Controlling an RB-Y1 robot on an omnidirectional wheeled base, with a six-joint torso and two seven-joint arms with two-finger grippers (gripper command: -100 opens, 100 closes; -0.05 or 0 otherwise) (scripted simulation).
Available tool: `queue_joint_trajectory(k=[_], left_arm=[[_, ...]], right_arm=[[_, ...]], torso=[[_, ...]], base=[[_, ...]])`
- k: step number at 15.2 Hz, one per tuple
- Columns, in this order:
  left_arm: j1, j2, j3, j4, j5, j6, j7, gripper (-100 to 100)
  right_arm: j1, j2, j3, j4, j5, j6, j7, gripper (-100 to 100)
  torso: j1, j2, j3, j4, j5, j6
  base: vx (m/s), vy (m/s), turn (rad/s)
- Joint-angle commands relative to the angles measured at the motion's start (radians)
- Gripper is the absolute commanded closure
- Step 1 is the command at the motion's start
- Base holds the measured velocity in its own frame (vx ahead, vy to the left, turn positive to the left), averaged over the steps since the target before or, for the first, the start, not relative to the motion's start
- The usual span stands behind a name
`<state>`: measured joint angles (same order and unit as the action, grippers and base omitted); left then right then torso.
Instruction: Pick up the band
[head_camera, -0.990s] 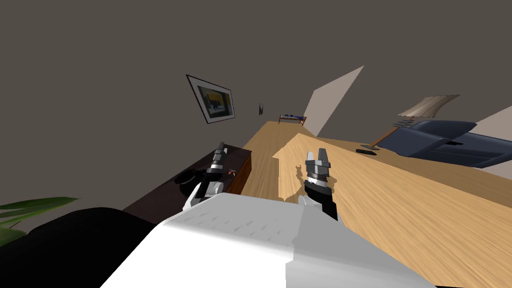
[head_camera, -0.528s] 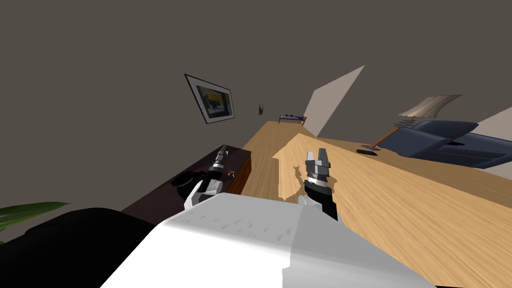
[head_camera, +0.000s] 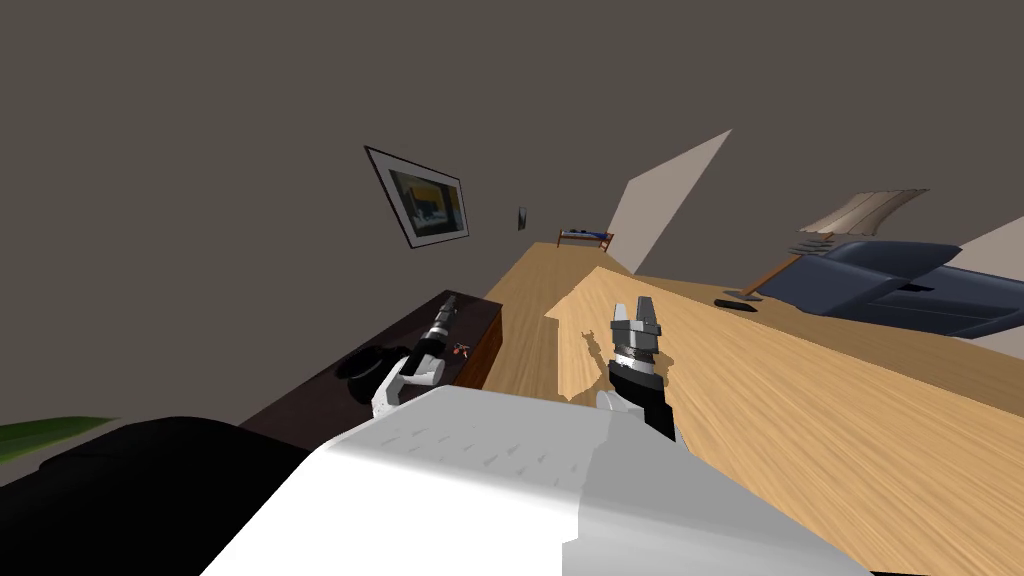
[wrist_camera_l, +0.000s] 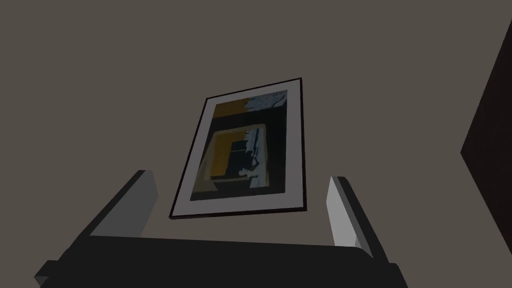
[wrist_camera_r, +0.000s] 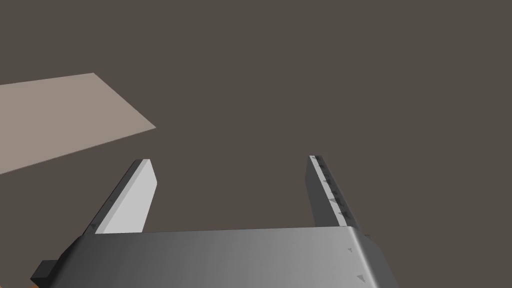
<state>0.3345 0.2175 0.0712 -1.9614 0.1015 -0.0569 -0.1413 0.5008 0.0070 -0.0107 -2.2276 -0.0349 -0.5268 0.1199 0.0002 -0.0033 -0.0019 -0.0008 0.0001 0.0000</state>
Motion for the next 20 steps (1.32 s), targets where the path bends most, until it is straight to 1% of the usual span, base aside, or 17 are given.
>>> queue_joint_trajectory(k=[1, 2, 3, 5, 6, 8, 9, 11, 12, 13, 14, 15, 16, 17, 18, 19, 20], left_arm=[[-0.017, 0.003, 0.004, 0.027, 0.0, 0.047, -0.003, -100], [-0.017, 0.003, 0.004, 0.027, 0.0, 0.047, -0.003, -100], [-0.035, 0.012, 0.011, 0.062, 0.003, 0.082, -0.004, -100], [-0.035, 0.012, 0.011, 0.062, 0.003, 0.097, -0.004, -100], [-0.054, 0.02, 0.018, 0.098, 0.006, 0.13, -0.006, -100], [-0.054, 0.02, 0.018, 0.098, 0.006, 0.149, -0.006, -100], [-0.073, 0.027, 0.025, 0.134, 0.009, 0.188, -0.007, -100], [-0.073, 0.027, 0.025, 0.134, 0.009, 0.202, -0.007, -100], [-0.093, 0.033, 0.033, 0.172, 0.012, 0.239, -0.009, -100], [-0.093, 0.033, 0.033, 0.172, 0.012, 0.257, -0.009, -100], [-0.093, 0.033, 0.033, 0.172, 0.012, 0.257, -0.009, -100], [-0.113, 0.039, 0.04, 0.21, 0.016, 0.294, -0.011, -100], [-0.113, 0.039, 0.04, 0.21, 0.016, 0.311, -0.011, -100], [-0.113, 0.039, 0.04, 0.21, 0.016, 0.312, -0.011, -100], [-0.133, 0.044, 0.048, 0.249, 0.019, 0.346, -0.012, -100], [-0.133, 0.044, 0.048, 0.249, 0.019, 0.367, -0.012, -100], [-0.133, 0.044, 0.048, 0.249, 0.019, 0.368, -0.012, -100]], right_arm=[[0.0, 0.0, 0.0, 0.0, 0.0, 0.0, 0.0, 0], [0.0, 0.0, 0.0, 0.0, 0.0, 0.0, 0.0, 0], [0.0, 0.0, 0.0, 0.0, 0.0, 0.0, 0.0, 0], [0.0, 0.0, 0.0, 0.0, 0.0, 0.0, 0.0, 0], [0.0, 0.0, 0.0, 0.0, 0.0, 0.0, 0.0, 0], [0.0, 0.0, 0.0, 0.0, 0.0, 0.0, 0.0, 0], [0.0, 0.0, 0.0, 0.0, 0.0, 0.0, 0.0, 0], [0.0, 0.0, 0.0, 0.0, 0.0, 0.0, 0.0, 0], [0.0, 0.0, 0.0, 0.0, 0.0, 0.0, 0.0, 0], [0.0, 0.0, 0.0, 0.0, 0.0, 0.0, 0.0, 0], [0.0, 0.0, 0.0, 0.0, 0.0, 0.0, 0.0, 0], [0.0, 0.0, 0.0, 0.0, 0.0, 0.0, 0.0, 0], [0.0, 0.0, 0.0, 0.0, 0.0, 0.0, 0.0, 0], [0.0, 0.0, 0.0, 0.0, 0.0, 0.0, 0.0, 0], [0.0, 0.0, 0.0, 0.0, 0.0, 0.0, 0.0, 0], [0.0, 0.0, 0.0, 0.0, 0.0, 0.0, 0.0, 0], [0.0, 0.0, 0.0, 0.0, 0.0, 0.0, 0.0, 0]], torso=[[0.0, 0.0, 0.0, 0.0, 0.0, 0.0], [0.0, 0.0, 0.0, 0.0, 0.0, 0.0], [0.0, 0.0, 0.0, 0.0, 0.0, 0.0], [0.0, 0.0, 0.0, 0.0, 0.0, 0.0], [0.0, 0.0, 0.0, 0.0, 0.0, 0.0], [0.0, 0.0, 0.0, 0.0, 0.0, 0.0], [0.0, 0.0, 0.0, 0.0, 0.0, 0.0], [0.0, 0.0, 0.0, 0.0, 0.0, 0.0], [0.0, 0.0, 0.0, 0.0, 0.0, 0.0], [0.0, 0.0, 0.0, 0.0, 0.0, 0.0], [0.0, 0.0, 0.0, 0.0, 0.0, 0.0], [0.0, 0.0, 0.0, 0.0, 0.0, 0.0], [0.0, 0.0, 0.0, 0.0, 0.0, 0.0], [0.0, 0.0, 0.0, 0.0, 0.0, 0.0], [0.0, 0.0, 0.0, 0.0, 0.0, 0.0], [0.0, 0.0, 0.0, 0.0, 0.0, 0.0], [0.0, 0.0, 0.0, 0.0, 0.0, 0.0]], base=[[0.042, -0.004, 0.0], [0.029, -0.002, 0.001], [0.034, -0.003, 0.0], [0.034, 0.001, 0.0], [0.037, 0.002, 0.001], [0.038, -0.002, 0.0], [0.043, -0.006, 0.001], [0.042, -0.003, 0.0], [0.046, 0.0, 0.001], [0.049, 0.0, 0.001], [0.033, -0.003, 0.0], [0.039, -0.003, 0.001], [0.043, -0.003, -0.001], [0.033, -0.004, -0.002], [0.045, -0.005, 0.0], [0.049, -0.004, 0.003], [0.035, -0.004, 0.0]])
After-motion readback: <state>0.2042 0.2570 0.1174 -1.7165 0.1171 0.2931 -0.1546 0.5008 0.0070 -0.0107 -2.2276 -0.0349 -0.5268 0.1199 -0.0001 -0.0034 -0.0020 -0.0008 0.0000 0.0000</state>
